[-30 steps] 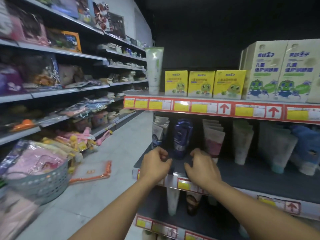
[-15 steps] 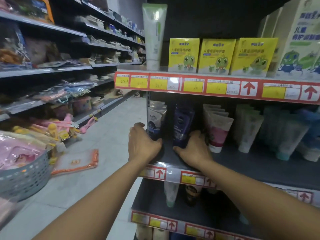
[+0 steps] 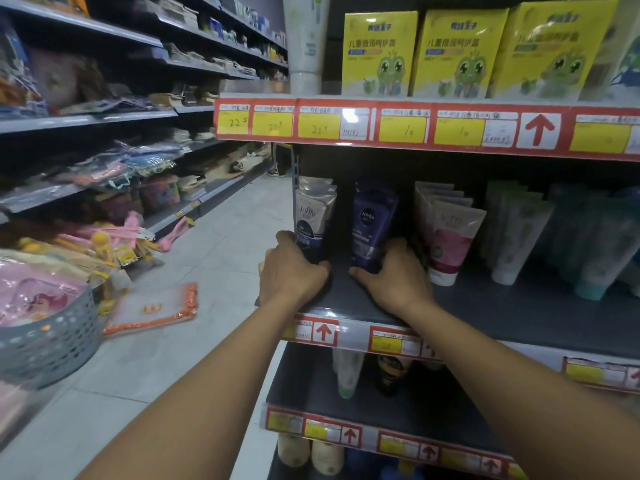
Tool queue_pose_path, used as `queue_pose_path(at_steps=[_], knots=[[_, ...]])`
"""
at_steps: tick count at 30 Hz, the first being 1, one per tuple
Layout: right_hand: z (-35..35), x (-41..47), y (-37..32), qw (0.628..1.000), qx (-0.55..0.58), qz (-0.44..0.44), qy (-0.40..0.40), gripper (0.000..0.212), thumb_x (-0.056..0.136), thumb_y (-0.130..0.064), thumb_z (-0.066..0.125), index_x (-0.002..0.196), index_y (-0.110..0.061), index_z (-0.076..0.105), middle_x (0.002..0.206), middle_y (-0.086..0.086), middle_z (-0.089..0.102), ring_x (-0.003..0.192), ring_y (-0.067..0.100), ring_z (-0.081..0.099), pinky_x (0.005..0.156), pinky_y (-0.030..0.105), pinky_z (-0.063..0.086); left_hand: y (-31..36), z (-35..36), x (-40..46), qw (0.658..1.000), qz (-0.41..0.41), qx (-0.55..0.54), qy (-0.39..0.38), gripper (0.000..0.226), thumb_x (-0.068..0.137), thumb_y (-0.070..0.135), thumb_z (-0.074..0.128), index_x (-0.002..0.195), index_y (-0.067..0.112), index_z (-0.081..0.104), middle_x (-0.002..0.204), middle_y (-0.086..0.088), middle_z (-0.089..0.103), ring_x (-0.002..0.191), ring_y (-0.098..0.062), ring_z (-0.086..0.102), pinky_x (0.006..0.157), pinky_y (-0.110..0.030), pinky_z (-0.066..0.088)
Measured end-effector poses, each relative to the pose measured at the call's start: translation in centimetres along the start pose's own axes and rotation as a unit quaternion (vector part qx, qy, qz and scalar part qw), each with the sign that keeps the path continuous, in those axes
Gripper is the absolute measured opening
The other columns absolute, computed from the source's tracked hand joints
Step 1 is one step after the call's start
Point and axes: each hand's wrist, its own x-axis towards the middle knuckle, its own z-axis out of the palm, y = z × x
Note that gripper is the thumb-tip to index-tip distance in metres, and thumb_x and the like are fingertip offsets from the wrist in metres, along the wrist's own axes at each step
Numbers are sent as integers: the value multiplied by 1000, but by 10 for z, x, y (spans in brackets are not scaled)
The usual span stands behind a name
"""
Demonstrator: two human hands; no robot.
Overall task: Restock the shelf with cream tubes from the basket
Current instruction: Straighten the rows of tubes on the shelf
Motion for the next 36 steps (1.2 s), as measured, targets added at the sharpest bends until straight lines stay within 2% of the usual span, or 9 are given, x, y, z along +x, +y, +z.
queue_pose_path(at_steps=[3, 7, 10, 13, 18, 21, 27, 30, 36], knots=[[0, 0, 2, 1000, 11, 2, 0, 65, 82, -51, 82, 130, -22, 49, 128, 3, 62, 111, 26, 65, 84, 38, 53, -3, 1, 0, 1000, 1, 15, 5, 71, 76, 50, 79, 135, 29, 45, 128, -6, 65, 110, -33, 65, 92, -52, 60], [-1, -1, 2, 1000, 23, 5, -11, 63, 80, -48, 80, 129, -23, 50, 128, 3, 62, 111, 26, 64, 87, 40, 54, -5, 2, 0, 999, 17, 26, 23, 71, 77, 58, 82, 129, 24, 50, 124, -5, 68, 109, -31, 64, 90, -47, 59], [-1, 0, 2, 1000, 15, 13, -14, 71, 79, -53, 83, 132, -20, 50, 131, 4, 61, 116, 28, 63, 84, 34, 48, -5, 3, 1, 998, 25, 35, 36, 72, 74, 63, 83, 124, 21, 53, 122, -6, 70, 111, -33, 63, 90, -47, 57], [-1, 0, 2, 1000, 13, 13, -15, 67, 81, -53, 83, 128, -18, 51, 128, 6, 64, 115, 29, 64, 79, 32, 42, -3, 2, 0, 998, 22, 39, 41, 75, 71, 67, 83, 122, 20, 53, 119, -6, 69, 110, -33, 64, 92, -50, 57], [0, 1, 5, 1000, 23, 11, -15, 62, 82, -48, 81, 128, -19, 52, 128, 6, 62, 113, 29, 64, 83, 35, 50, 0, 0, -2, 998, 13, 52, 42, 69, 65, 66, 78, 111, 20, 53, 113, -6, 70, 107, -33, 64, 88, -48, 58], [-1, 0, 3, 1000, 17, 21, -13, 74, 80, -52, 84, 135, -16, 48, 133, 8, 56, 119, 31, 60, 82, 33, 44, -2, 2, 0, 998, 18, 55, 40, 70, 69, 63, 79, 117, 19, 55, 115, -7, 71, 107, -34, 64, 88, -47, 58], [1, 1, 8, 999, 23, 16, -19, 61, 85, -45, 80, 131, -17, 50, 129, 9, 60, 112, 30, 64, 84, 38, 53, -2, 6, 2, 998, 15, 53, 41, 74, 79, 58, 83, 134, 18, 53, 128, -8, 69, 110, -33, 66, 91, -46, 59], [1, 0, 6, 999, 22, 23, -11, 66, 84, -44, 81, 134, -16, 48, 133, 10, 55, 116, 31, 61, 85, 36, 50, -2, 7, 3, 997, 15, 58, 44, 75, 80, 58, 83, 136, 18, 52, 130, -8, 69, 112, -32, 66, 91, -45, 59], [3, 2, 8, 999, 35, 21, -5, 63, 84, -44, 82, 131, -15, 51, 129, 9, 61, 114, 30, 63, 87, 38, 54, -4, 8, 4, 997, 3, 64, 44, 74, 80, 62, 80, 133, 18, 54, 125, -8, 70, 109, -32, 66, 90, -47, 60]])
